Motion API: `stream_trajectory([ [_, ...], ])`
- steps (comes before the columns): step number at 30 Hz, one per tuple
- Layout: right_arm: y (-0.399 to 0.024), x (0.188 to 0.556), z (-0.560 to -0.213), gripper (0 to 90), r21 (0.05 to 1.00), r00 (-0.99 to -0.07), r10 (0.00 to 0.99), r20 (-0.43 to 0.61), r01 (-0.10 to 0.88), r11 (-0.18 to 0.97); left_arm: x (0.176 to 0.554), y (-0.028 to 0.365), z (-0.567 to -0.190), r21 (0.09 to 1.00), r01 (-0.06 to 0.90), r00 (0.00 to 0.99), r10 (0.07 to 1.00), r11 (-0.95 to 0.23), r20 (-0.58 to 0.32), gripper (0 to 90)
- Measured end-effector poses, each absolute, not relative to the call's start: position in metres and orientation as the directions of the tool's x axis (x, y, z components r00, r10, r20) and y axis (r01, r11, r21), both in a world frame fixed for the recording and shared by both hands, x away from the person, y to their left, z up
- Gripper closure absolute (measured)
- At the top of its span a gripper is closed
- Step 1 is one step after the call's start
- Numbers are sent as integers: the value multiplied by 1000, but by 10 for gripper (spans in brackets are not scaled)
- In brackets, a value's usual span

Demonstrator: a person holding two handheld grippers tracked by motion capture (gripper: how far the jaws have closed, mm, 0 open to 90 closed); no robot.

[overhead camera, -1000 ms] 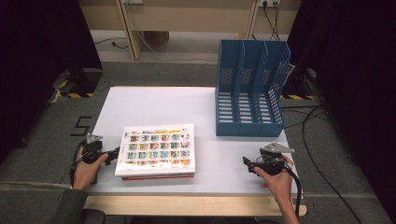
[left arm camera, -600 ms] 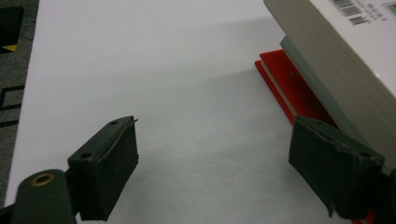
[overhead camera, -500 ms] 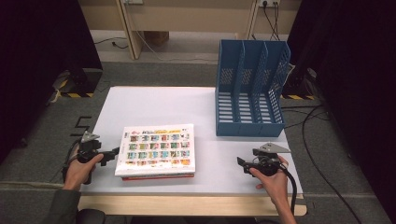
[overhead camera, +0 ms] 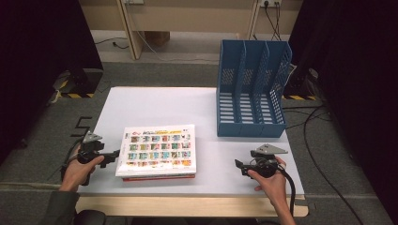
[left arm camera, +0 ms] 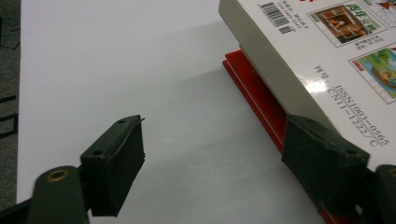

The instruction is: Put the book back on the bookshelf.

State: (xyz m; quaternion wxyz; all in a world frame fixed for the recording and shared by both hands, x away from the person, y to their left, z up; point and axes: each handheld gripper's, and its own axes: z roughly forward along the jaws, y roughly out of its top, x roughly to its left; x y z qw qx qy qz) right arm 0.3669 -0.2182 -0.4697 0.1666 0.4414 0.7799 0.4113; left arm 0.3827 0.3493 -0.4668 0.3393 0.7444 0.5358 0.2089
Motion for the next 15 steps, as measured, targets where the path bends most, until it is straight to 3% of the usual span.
stream_trajectory([
  [2,-217,368,-471,222,785,-558,824,103,554,277,381,347,-465,727,655,344,938,-204,-46,315],
  [11,-203,368,-472,223,782,-588,798,135,558,279,377,332,-461,730,640,364,931,-239,-14,480],
  [15,-197,368,-471,223,783,-596,789,146,557,275,375,322,-459,723,632,400,917,-278,2,480],
])
